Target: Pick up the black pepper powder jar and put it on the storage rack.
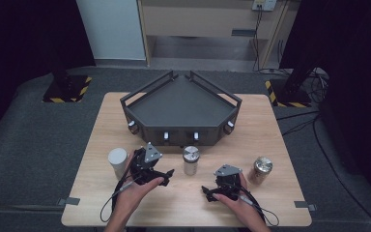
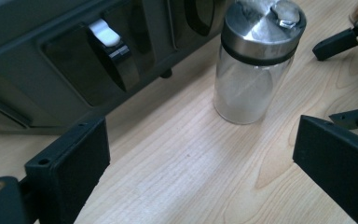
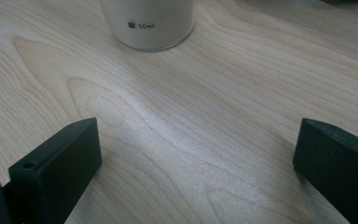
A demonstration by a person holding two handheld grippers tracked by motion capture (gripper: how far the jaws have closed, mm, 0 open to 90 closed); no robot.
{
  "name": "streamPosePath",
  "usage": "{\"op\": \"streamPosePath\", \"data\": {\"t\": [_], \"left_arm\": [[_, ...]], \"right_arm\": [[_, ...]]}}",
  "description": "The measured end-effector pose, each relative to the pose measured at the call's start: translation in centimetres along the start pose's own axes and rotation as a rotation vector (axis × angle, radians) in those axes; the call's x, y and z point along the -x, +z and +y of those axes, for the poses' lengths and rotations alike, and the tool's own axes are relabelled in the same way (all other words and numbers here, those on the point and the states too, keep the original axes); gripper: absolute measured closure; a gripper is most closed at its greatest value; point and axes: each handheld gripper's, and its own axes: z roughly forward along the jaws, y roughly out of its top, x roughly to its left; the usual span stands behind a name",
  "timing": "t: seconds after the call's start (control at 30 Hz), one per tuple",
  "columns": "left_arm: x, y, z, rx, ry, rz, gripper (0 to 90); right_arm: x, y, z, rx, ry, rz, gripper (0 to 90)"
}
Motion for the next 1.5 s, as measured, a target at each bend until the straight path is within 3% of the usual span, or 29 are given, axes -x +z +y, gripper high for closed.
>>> {"op": "streamPosePath", "data": {"t": [0.1,0.5,0.67,0.83,1.5], "left_arm": [[0.1,-0.8,0.3,0.003,0.017,0.021,2.5],[-1.0,-2.9,1.0,0.034,0.012,0.037,2.4],[-1.4,-3.1,0.8,0.025,0.018,0.057,2.5],[-1.8,-3.7,0.3,0.057,0.002,0.067,2.5],[-3.6,-6.8,-0.3,0.107,0.0,0.115,2.0]], "right_arm": [[0.0,0.0,0.0,0.0,-0.001,0.0,1.1],[0.0,0.0,0.0,0.0,0.0,0.0,1.1],[0.0,0.0,0.0,0.0,-0.001,-0.002,1.1],[0.0,0.0,0.0,0.0,-0.001,-0.002,1.0],[0.0,0.0,0.0,0.0,-0.001,0.001,0.8]]}}
